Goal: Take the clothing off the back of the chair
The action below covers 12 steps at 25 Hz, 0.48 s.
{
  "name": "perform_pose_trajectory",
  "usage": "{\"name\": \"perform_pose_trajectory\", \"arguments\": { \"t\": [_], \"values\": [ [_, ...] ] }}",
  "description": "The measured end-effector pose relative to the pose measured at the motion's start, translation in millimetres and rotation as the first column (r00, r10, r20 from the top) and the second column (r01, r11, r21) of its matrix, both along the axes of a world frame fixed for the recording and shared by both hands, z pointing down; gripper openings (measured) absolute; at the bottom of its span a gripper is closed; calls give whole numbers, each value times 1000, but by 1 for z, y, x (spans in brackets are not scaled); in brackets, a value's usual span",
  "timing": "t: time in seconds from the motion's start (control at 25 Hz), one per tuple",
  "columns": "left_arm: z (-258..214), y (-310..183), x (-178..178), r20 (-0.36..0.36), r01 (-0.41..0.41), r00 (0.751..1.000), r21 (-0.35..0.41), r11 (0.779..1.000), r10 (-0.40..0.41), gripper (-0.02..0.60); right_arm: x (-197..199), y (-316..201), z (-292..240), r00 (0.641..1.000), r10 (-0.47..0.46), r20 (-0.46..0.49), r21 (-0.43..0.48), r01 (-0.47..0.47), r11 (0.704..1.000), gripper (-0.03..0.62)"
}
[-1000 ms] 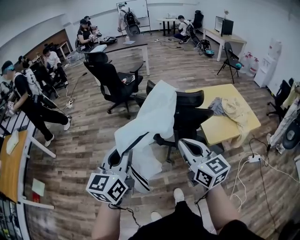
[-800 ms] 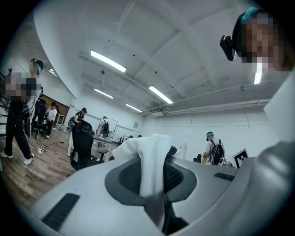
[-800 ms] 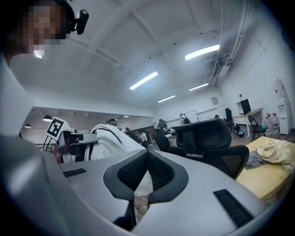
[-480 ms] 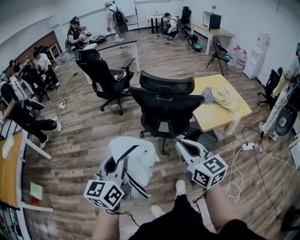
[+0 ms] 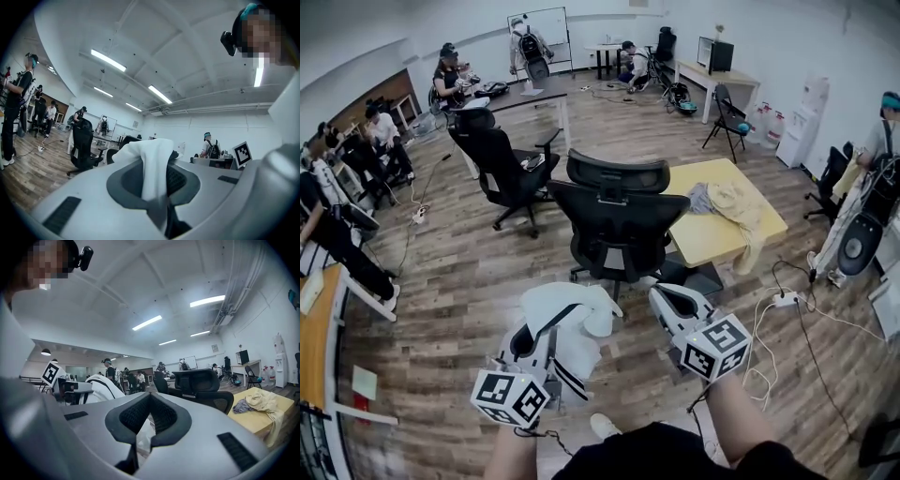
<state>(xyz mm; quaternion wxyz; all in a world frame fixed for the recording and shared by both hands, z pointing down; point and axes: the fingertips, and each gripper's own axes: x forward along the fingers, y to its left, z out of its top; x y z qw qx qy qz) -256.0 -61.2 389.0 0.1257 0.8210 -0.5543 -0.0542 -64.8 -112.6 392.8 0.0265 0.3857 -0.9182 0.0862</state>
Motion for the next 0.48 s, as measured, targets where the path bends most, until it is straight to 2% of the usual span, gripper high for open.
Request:
{"name": "perform_pose_trajectory", "arguments": {
  "t": [0.48],
  "values": [
    [11, 69, 99, -6, 35, 999, -41, 999, -36, 67, 80, 62, 10, 998, -68, -19, -24, 67, 997, 12]
  ]
}}
